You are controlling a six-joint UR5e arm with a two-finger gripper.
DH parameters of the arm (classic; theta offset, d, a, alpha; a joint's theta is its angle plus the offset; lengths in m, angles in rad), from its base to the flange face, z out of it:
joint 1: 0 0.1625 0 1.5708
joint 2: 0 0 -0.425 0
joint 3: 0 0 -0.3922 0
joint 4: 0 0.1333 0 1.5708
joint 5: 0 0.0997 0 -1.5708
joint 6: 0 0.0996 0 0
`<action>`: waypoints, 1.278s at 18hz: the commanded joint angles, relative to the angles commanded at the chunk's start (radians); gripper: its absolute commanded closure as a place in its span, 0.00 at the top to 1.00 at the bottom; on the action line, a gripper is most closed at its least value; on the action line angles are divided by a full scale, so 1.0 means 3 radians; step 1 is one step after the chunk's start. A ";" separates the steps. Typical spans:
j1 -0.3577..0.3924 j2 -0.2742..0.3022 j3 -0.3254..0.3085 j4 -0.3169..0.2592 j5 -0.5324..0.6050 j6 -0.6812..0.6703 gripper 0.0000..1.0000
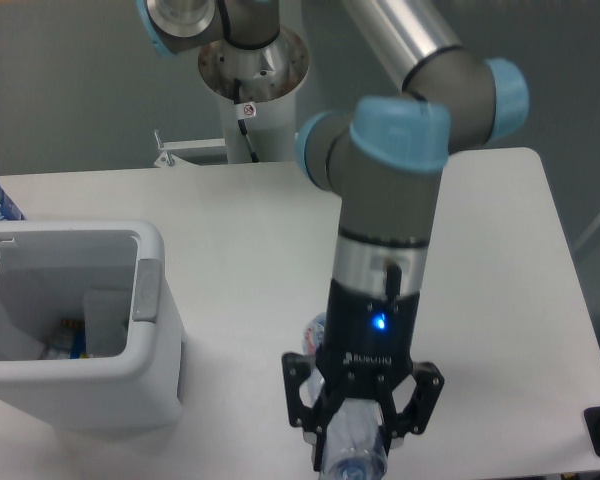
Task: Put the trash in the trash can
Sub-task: 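Lift the bottle and carry it over the white bin, then lower the bottle into the bin and open the gripper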
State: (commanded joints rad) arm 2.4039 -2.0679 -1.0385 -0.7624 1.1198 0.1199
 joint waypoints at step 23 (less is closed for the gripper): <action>-0.1002 0.0297 -0.0562 0.0000 -0.0051 -0.0282 0.81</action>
State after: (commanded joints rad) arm 2.1032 -1.9788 -1.2072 -0.7624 1.1045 0.0353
